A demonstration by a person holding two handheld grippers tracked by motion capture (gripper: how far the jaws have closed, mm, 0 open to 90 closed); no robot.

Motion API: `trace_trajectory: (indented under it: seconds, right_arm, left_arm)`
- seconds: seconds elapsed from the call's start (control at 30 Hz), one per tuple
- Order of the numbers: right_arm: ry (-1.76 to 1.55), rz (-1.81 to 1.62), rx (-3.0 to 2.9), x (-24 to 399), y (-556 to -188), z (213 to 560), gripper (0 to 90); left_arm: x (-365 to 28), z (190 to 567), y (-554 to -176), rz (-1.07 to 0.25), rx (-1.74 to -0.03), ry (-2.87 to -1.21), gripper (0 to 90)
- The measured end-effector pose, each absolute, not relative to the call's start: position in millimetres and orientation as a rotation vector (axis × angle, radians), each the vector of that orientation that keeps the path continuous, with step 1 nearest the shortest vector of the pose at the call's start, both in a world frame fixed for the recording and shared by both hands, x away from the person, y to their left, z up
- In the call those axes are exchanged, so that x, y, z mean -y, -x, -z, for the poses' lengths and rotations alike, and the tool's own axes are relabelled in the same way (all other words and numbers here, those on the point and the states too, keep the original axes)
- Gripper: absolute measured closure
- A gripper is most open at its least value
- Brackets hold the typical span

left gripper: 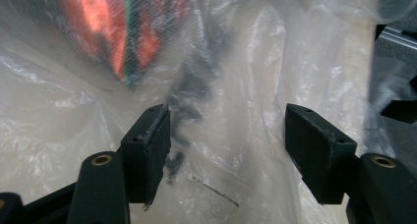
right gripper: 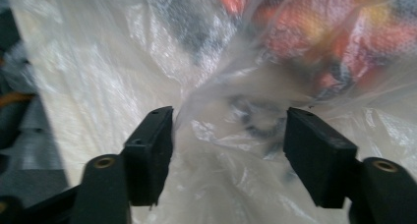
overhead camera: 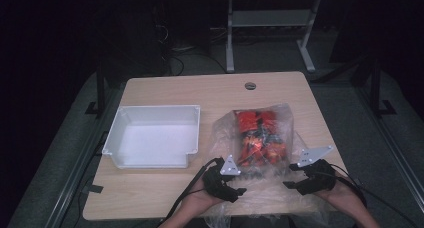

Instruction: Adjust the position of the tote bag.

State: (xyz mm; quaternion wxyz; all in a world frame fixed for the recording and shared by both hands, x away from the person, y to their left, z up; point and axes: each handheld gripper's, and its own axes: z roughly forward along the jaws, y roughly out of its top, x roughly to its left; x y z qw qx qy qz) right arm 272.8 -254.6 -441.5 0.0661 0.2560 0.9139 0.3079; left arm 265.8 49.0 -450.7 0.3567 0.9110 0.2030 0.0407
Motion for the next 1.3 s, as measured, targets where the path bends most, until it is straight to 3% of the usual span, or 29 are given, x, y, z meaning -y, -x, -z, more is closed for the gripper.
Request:
trace_trajectory:
  seconds: [0.37, 0.63, 0.83, 1.3]
  right_arm:
    - [-0.766, -0.842, -2.761, 253.6, -281.2, 455.5, 68.3]
    - [-0.832, -0.943, -2.76, 262.6, -284.4, 459.6, 89.8]
    - [-0.875, -1.011, -2.77, 271.2, -283.6, 462.1, 90.0]
    - [-0.82, -1.043, -2.826, 273.0, -257.0, 460.9, 90.0]
  left_arm:
    - [-47.5, 460.0, -275.6, -0.134, -0.565, -2.399, 56.6]
    - [-47.1, 461.8, -277.2, -0.189, -0.565, -2.381, 78.8]
    - [-47.7, 462.5, -273.9, -0.182, -0.532, -2.368, 89.1]
    - [-61.9, 452.9, -250.4, -0.145, -0.46, -2.371, 89.9]
